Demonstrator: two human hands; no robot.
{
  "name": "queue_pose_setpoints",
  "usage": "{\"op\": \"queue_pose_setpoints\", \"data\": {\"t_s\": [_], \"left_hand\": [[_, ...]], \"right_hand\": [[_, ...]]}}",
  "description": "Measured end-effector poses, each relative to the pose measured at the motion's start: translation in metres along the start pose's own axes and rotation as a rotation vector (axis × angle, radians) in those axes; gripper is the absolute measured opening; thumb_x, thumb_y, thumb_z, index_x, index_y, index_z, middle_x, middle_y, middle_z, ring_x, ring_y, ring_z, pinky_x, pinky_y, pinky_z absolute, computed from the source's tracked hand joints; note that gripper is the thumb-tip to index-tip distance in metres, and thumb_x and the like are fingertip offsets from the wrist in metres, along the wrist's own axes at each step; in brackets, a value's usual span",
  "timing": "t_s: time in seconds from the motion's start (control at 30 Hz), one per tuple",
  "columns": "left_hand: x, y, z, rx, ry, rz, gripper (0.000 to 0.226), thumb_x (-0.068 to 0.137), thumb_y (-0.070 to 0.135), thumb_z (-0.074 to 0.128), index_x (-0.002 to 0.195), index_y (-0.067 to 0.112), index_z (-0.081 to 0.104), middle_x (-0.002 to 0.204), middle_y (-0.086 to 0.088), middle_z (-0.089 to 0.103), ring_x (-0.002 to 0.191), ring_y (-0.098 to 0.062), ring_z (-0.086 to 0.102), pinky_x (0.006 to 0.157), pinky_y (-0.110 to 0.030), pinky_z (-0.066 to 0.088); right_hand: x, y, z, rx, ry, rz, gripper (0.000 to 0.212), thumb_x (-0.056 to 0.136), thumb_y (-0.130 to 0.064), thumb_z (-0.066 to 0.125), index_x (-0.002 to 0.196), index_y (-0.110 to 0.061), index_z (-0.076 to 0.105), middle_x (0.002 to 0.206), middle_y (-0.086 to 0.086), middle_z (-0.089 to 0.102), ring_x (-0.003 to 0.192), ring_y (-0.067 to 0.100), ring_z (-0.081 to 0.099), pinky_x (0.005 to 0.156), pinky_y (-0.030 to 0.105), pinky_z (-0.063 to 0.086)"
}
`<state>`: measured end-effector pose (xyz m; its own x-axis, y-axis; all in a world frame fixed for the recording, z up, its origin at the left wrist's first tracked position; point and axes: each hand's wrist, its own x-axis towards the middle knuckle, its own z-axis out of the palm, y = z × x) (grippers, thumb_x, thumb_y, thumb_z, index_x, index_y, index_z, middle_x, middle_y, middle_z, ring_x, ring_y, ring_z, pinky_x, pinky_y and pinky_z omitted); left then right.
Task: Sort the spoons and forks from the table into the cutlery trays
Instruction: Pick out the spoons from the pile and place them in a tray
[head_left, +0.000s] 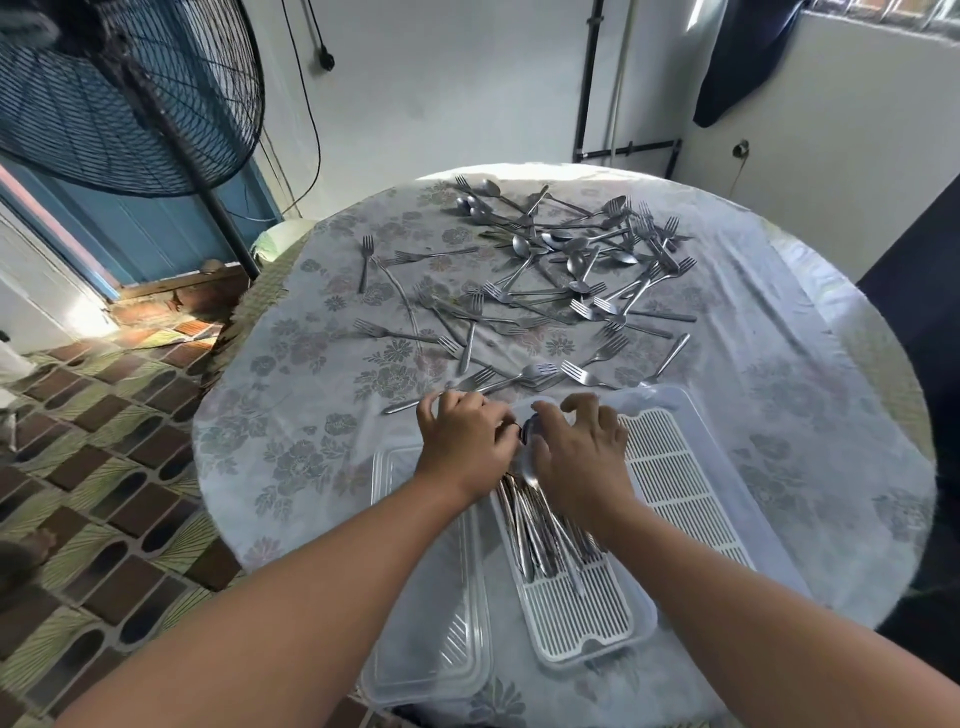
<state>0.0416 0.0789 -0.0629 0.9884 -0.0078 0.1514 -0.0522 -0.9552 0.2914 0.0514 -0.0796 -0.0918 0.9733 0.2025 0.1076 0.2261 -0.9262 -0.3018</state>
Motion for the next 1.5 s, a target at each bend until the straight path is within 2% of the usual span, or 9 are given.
{"op": "queue_pose_setpoints", "data": {"t_s": [0.13, 0.33, 0.6, 0.8, 1.0, 1.17, 1.3, 1.4, 1.5], "left_hand": [[0.003, -0.013, -0.007, -0.020, -0.011, -0.010, 0.024, 0.097, 0.048, 0.053, 0.109, 0.036, 0.071, 0.114, 0.008, 0.064, 0.119, -0.022, 0.047, 0.111, -0.040, 0.017], [-0.008, -0.018, -0.007, 0.093, -0.250, 0.087, 0.031, 0.096, 0.053, 0.050, 0.112, 0.042, 0.074, 0.135, 0.002, 0.045, 0.132, -0.030, 0.029, 0.118, -0.052, 0.007], [-0.019, -0.011, 0.009, 0.237, -0.376, 0.055, 0.040, 0.095, 0.058, 0.047, 0.120, 0.037, 0.071, 0.160, -0.008, 0.015, 0.145, -0.039, 0.007, 0.119, -0.060, -0.015], [-0.018, -0.020, 0.002, 0.196, -0.156, 0.024, 0.034, 0.092, 0.052, 0.050, 0.112, 0.032, 0.067, 0.152, -0.011, 0.025, 0.140, -0.036, 0.013, 0.121, -0.055, -0.005], [-0.013, -0.026, -0.002, 0.187, -0.177, 0.026, 0.040, 0.093, 0.057, 0.051, 0.124, 0.037, 0.066, 0.153, -0.011, 0.021, 0.140, -0.035, 0.009, 0.120, -0.054, -0.004], [-0.015, -0.022, 0.003, 0.161, -0.172, 0.030, 0.040, 0.093, 0.057, 0.052, 0.123, 0.036, 0.066, 0.150, -0.009, 0.022, 0.139, -0.033, 0.007, 0.117, -0.051, -0.013], [-0.014, -0.022, 0.005, 0.130, -0.147, 0.042, 0.035, 0.093, 0.055, 0.052, 0.119, 0.035, 0.067, 0.149, -0.007, 0.025, 0.137, -0.031, 0.007, 0.116, -0.048, -0.008], [-0.010, -0.022, 0.003, 0.092, -0.106, 0.039, 0.033, 0.094, 0.055, 0.053, 0.117, 0.037, 0.067, 0.147, -0.005, 0.028, 0.134, -0.031, 0.012, 0.116, -0.046, 0.003], [0.004, -0.024, -0.003, -0.006, 0.016, -0.030, 0.030, 0.092, 0.053, 0.057, 0.116, 0.038, 0.068, 0.137, -0.001, 0.041, 0.126, -0.028, 0.029, 0.112, -0.044, 0.026]], "right_hand": [[-0.002, -0.004, -0.008, -0.112, -0.052, -0.051, 0.030, 0.097, -0.052, 0.046, 0.117, -0.033, 0.057, 0.121, 0.002, 0.040, 0.116, 0.025, 0.038, 0.097, 0.043, 0.034], [-0.017, 0.011, -0.010, -0.328, -0.185, -0.159, 0.047, 0.089, -0.069, 0.051, 0.129, -0.045, 0.057, 0.130, 0.001, 0.033, 0.121, 0.025, 0.028, 0.100, 0.044, 0.024], [-0.015, -0.002, 0.014, -0.369, -0.145, -0.132, 0.058, 0.093, -0.062, 0.048, 0.149, -0.044, 0.044, 0.137, 0.008, 0.032, 0.124, 0.032, 0.030, 0.106, 0.051, 0.022], [-0.013, -0.012, 0.033, -0.328, -0.038, -0.120, 0.053, 0.080, -0.055, 0.069, 0.130, -0.039, 0.067, 0.115, 0.008, 0.039, 0.103, 0.031, 0.040, 0.092, 0.047, 0.029], [0.001, -0.015, 0.032, -0.277, -0.052, -0.049, 0.059, 0.094, -0.058, 0.045, 0.146, -0.029, 0.048, 0.128, 0.007, 0.039, 0.116, 0.031, 0.035, 0.104, 0.048, 0.024], [-0.001, -0.011, 0.031, -0.282, -0.073, -0.097, 0.069, 0.091, -0.055, 0.047, 0.153, -0.026, 0.036, 0.130, 0.007, 0.037, 0.117, 0.030, 0.036, 0.105, 0.047, 0.026], [-0.004, -0.006, 0.031, -0.257, -0.036, -0.116, 0.066, 0.089, -0.054, 0.055, 0.148, -0.027, 0.044, 0.124, 0.005, 0.041, 0.110, 0.029, 0.041, 0.100, 0.046, 0.031], [-0.002, -0.009, 0.028, -0.197, 0.009, -0.116, 0.052, 0.088, -0.053, 0.055, 0.134, -0.031, 0.053, 0.118, 0.003, 0.040, 0.106, 0.027, 0.041, 0.096, 0.045, 0.034], [0.007, -0.022, 0.015, -0.058, 0.025, -0.078, 0.047, 0.092, -0.054, 0.051, 0.135, -0.035, 0.052, 0.121, 0.002, 0.039, 0.111, 0.026, 0.039, 0.098, 0.047, 0.035]]}}
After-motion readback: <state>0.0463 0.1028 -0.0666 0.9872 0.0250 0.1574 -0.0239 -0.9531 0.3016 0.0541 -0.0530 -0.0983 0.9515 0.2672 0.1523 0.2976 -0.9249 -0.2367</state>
